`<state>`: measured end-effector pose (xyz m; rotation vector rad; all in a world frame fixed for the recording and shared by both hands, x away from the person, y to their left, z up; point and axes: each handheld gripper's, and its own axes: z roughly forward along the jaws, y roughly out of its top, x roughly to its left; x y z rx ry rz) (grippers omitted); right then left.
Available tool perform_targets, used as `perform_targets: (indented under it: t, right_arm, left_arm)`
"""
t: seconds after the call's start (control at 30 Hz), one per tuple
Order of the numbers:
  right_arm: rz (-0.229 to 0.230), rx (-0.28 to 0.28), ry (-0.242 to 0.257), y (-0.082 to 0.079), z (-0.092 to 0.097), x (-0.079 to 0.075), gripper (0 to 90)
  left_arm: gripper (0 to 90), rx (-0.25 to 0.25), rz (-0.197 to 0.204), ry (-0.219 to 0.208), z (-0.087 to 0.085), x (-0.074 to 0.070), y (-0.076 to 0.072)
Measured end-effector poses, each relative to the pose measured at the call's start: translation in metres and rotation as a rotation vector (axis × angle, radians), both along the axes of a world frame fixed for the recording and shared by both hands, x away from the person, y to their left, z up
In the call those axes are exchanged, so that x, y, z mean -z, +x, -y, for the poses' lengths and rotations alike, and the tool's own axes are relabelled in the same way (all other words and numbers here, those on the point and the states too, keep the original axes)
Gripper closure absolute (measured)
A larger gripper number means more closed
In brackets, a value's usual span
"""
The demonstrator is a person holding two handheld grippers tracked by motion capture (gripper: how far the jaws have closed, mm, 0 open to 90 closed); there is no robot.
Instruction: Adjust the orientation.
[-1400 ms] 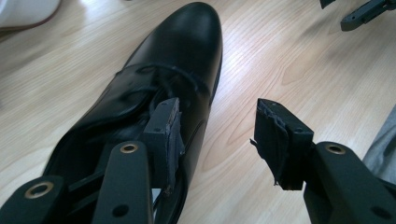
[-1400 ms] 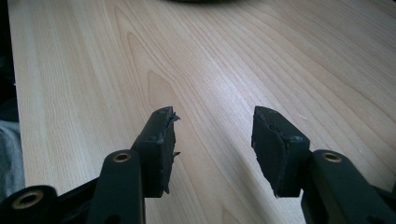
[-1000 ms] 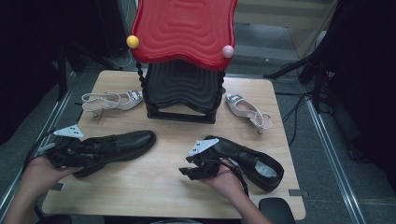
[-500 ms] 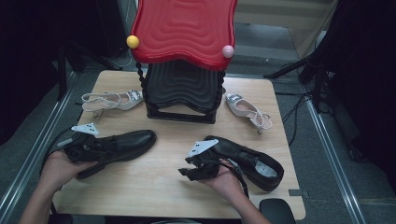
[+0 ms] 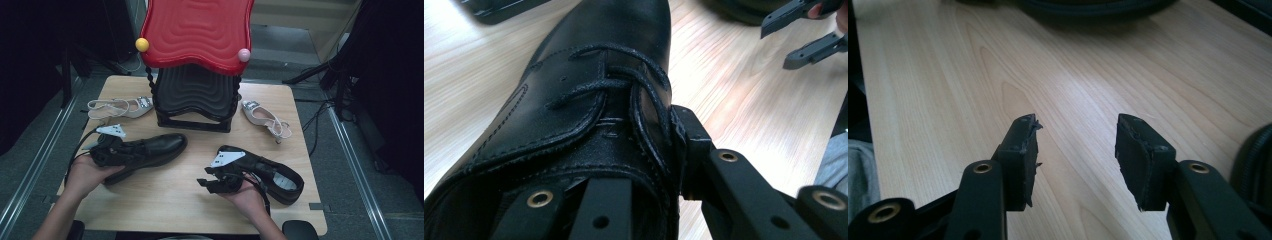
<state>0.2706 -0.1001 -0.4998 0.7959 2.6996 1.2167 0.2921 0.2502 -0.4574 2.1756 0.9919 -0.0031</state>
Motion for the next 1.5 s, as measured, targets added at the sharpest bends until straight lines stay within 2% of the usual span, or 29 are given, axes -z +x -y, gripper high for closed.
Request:
perform_targets:
  t: [0.13,0.17,0.23,0.4,0.57,0.7,0.83,0.97,1.1,1.27,1.4,1.5]
  right_arm:
    - [0.016,0.035,0.013,-0.006,0.008,-0.002,52.3]
    - [0.016,0.035,0.013,-0.006,0.008,-0.002,52.3]
    - [0.021,0.053,0.014,-0.008,0.012,-0.003,52.5]
    - [0.019,0.067,0.02,-0.01,0.016,-0.003,52.7]
    - [0.02,0.068,0.022,-0.01,0.016,-0.003,52.9]
    - [0.021,0.066,0.022,-0.009,0.016,-0.004,52.9]
    - [0.023,0.066,0.027,-0.006,0.015,-0.005,53.0]
    - [0.021,0.066,0.03,-0.002,0.014,-0.004,53.5]
    - [0.018,0.067,0.033,0.002,0.013,-0.003,53.9]
    - [0.001,0.088,0.033,0.007,0.01,-0.003,56.2]
    - [-0.008,0.102,0.036,0.009,0.009,-0.004,59.4]
    - [-0.02,0.116,0.043,0.01,0.009,-0.005,63.0]
  left_arm:
    - [79.3,0.033,-0.03,-0.025,0.024,0.005,0.009]
    - [79.4,0.033,-0.03,-0.025,0.024,0.005,0.009]
    - [79.6,0.043,-0.034,-0.024,0.038,0.009,0.012]
    - [79.9,0.051,-0.044,-0.03,0.053,0.015,0.016]
    - [80.5,0.049,-0.036,-0.004,0.063,0.017,0.016]
    - [80.5,0.033,-0.039,-0.013,0.072,0.016,0.019]
    - [80.2,0.038,-0.028,0.0,0.09,0.012,0.016]
    - [79.2,0.011,-0.006,0.025,0.106,0.014,0.013]
    - [74.5,0.004,0.002,0.014,0.106,0.018,0.01]
    - [62.7,0.031,-0.003,0.016,0.093,0.01,0.007]
    - [61.3,0.049,0.03,0.013,0.074,-0.007,0.0]
    - [62.6,0.059,0.032,0.02,0.061,-0.019,-0.001]
